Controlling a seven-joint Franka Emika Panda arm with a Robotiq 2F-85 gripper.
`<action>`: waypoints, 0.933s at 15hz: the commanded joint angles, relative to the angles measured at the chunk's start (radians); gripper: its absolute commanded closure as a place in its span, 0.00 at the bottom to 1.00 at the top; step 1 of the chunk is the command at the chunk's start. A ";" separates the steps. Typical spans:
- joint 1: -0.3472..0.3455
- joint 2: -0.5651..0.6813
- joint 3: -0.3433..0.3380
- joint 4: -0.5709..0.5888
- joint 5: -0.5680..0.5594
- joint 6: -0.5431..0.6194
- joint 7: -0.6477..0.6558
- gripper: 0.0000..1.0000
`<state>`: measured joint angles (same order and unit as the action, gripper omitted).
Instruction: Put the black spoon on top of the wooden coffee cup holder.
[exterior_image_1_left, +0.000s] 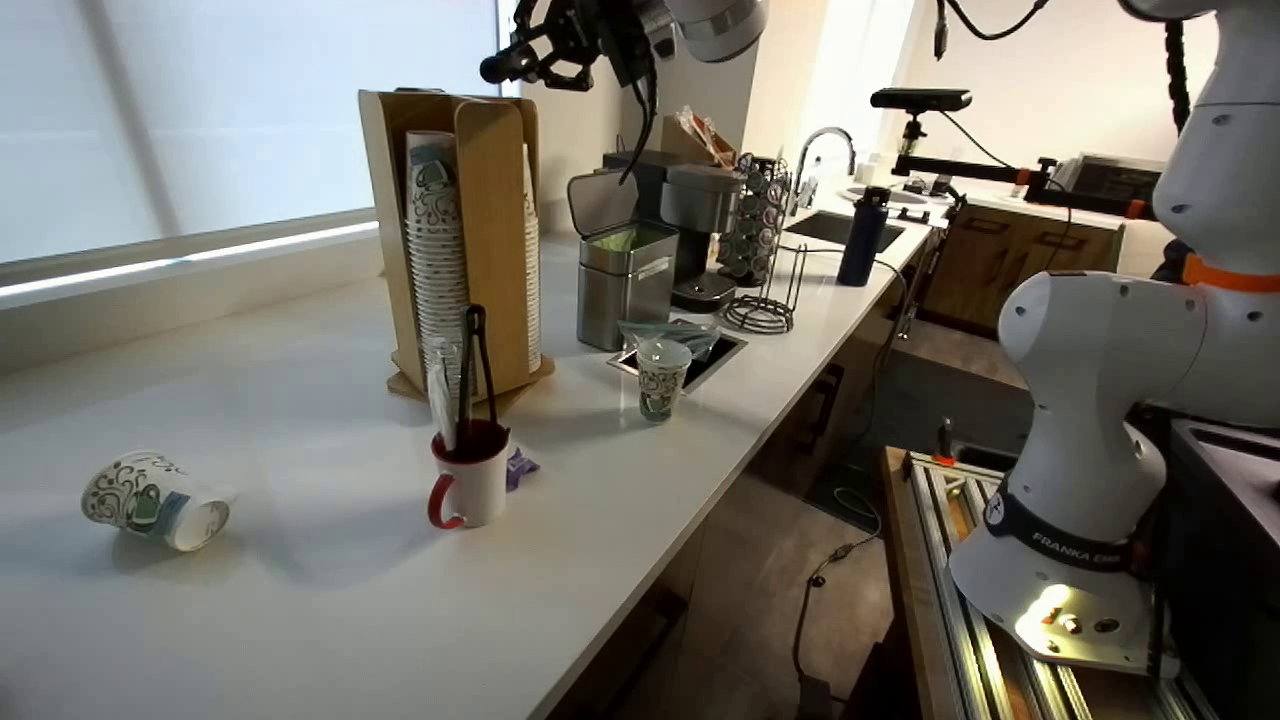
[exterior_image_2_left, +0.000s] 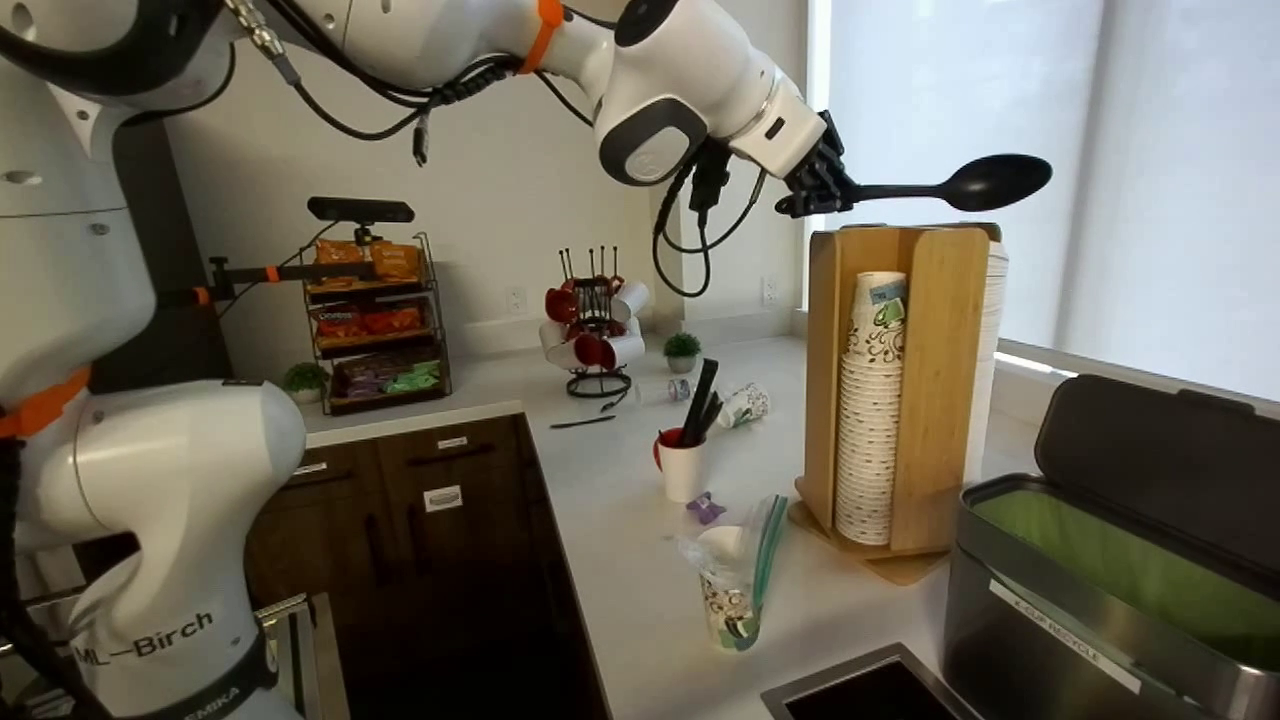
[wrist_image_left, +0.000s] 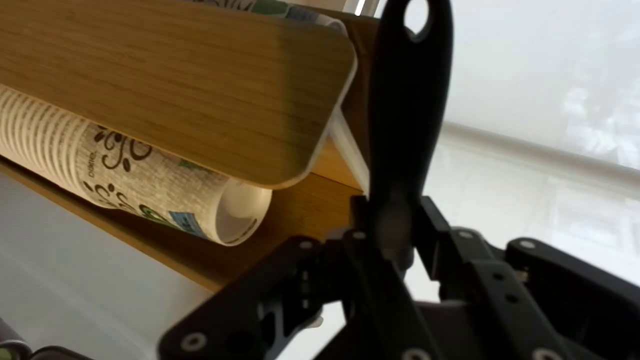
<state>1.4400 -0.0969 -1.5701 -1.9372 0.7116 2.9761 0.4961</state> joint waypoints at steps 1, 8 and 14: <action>0.030 0.033 -0.055 -0.023 -0.007 0.009 0.048 0.94; 0.097 -0.008 -0.112 -0.006 -0.064 -0.010 0.033 0.94; 0.183 -0.007 -0.211 0.008 -0.166 -0.014 0.111 0.94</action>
<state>1.5707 -0.0910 -1.7187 -1.9391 0.6027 2.9760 0.5430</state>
